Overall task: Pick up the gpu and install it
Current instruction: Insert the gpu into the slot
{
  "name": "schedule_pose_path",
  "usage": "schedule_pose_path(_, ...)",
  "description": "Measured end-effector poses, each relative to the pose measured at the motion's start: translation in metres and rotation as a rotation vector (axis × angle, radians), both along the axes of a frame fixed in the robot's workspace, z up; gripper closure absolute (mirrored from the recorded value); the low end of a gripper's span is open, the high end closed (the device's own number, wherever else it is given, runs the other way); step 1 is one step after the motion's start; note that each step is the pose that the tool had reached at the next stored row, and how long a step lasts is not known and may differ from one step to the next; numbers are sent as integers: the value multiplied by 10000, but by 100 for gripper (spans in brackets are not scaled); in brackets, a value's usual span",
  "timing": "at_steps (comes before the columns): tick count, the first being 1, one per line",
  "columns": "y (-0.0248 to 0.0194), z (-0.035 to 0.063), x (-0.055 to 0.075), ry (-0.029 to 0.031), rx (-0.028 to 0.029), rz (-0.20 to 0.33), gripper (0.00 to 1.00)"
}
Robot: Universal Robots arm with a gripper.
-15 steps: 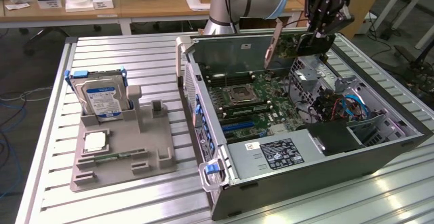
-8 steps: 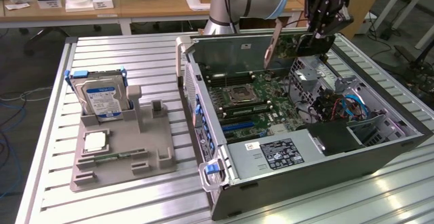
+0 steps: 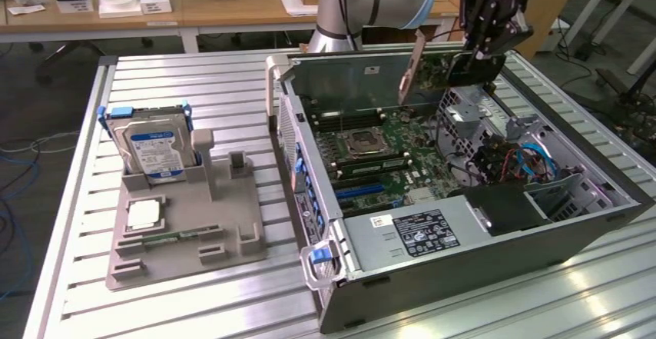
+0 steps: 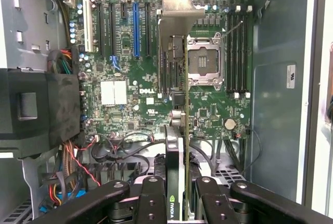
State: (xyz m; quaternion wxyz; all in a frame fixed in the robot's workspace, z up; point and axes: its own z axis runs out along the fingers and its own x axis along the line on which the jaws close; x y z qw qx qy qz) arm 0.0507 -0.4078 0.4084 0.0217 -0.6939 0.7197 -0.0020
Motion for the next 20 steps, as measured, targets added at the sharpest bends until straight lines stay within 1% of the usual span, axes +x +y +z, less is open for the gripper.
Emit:
schedule_pose_path(9,0,-38,-6,-1,0,-6,73)
schedule_pose_path(15,0,-40,-8,-1,-1,-7,73)
schedule_pose_path(20,0,-48,-44,0,-1,-6,73)
